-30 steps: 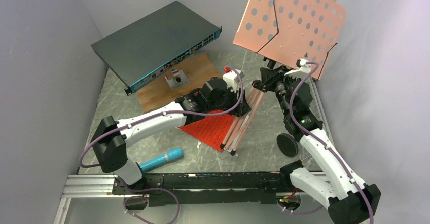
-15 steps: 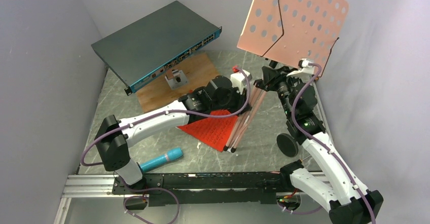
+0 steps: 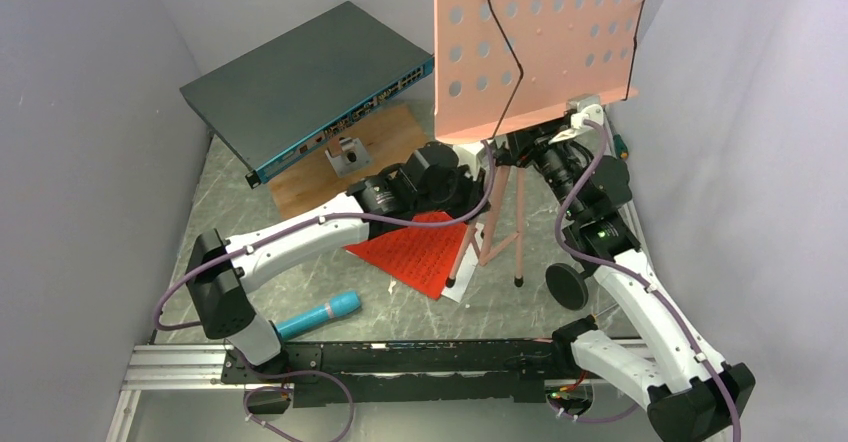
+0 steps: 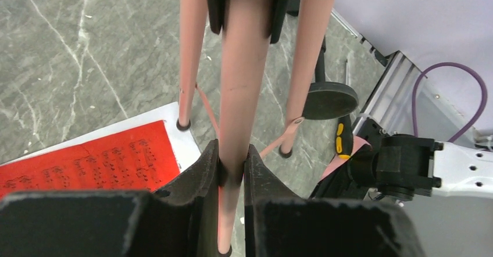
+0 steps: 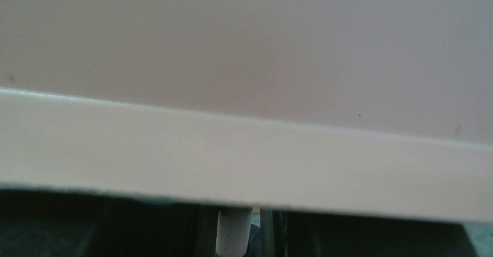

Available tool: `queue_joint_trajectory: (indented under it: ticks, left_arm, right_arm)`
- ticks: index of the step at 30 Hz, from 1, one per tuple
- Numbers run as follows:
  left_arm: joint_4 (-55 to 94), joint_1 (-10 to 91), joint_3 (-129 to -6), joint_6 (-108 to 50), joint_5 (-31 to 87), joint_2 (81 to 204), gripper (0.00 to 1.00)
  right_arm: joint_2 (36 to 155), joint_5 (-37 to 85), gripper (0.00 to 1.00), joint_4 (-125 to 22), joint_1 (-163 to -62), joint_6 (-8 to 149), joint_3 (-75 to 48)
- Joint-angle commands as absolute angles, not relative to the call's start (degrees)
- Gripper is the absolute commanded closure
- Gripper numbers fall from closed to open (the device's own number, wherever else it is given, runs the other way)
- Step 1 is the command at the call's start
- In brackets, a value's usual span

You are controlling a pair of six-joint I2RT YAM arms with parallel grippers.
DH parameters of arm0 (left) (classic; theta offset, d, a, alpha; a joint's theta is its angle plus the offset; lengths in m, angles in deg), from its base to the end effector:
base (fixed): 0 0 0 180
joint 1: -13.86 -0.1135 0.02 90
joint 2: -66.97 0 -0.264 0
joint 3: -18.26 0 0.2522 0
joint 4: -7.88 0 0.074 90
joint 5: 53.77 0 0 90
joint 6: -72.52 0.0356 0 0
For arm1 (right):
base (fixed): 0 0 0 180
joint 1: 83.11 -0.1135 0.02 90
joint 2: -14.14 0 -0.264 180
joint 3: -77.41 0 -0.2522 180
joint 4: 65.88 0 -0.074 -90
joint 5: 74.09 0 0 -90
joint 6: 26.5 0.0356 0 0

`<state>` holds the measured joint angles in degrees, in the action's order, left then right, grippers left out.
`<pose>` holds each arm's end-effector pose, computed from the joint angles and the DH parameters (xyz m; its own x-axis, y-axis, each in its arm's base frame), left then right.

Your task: Set up the instrument practice props

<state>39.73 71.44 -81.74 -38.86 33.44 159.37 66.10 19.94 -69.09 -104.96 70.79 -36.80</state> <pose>0.2028 -0.3225 0.3656 -0.5211 0.1413 -0.8417 0.7270 0.5901 -0.3510 0.1911 0.0793 0.4138 0.2148 0.2225 -0.9510 -0.4646 0.8797 0.1009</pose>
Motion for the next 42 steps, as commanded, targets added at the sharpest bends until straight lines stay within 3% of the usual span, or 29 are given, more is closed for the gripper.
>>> queue_joint_trajectory:
  ticks: [1, 13, 24, 42]
  left_arm:
    - [33.6, 69.8, -78.6, -40.5, 41.6, 153.0, 1.00]
    - [34.0, 68.7, -73.5, -36.8, 39.9, 151.2, 1.00]
    - [37.9, 66.8, -70.5, -34.9, 39.3, 153.6, 1.00]
    - [38.0, 61.0, -68.1, -38.8, 29.7, 159.7, 1.00]
  right_arm:
    - [64.6, 23.1, 1.00, -84.2, -104.5, 57.9, -29.5]
    - [65.3, 23.0, 1.00, -91.3, -104.5, 44.0, -30.2]
    - [69.3, 13.6, 1.00, -106.6, -104.3, 56.2, -29.2]
    - [68.5, 13.1, 1.00, -107.4, -102.5, 63.4, -24.9]
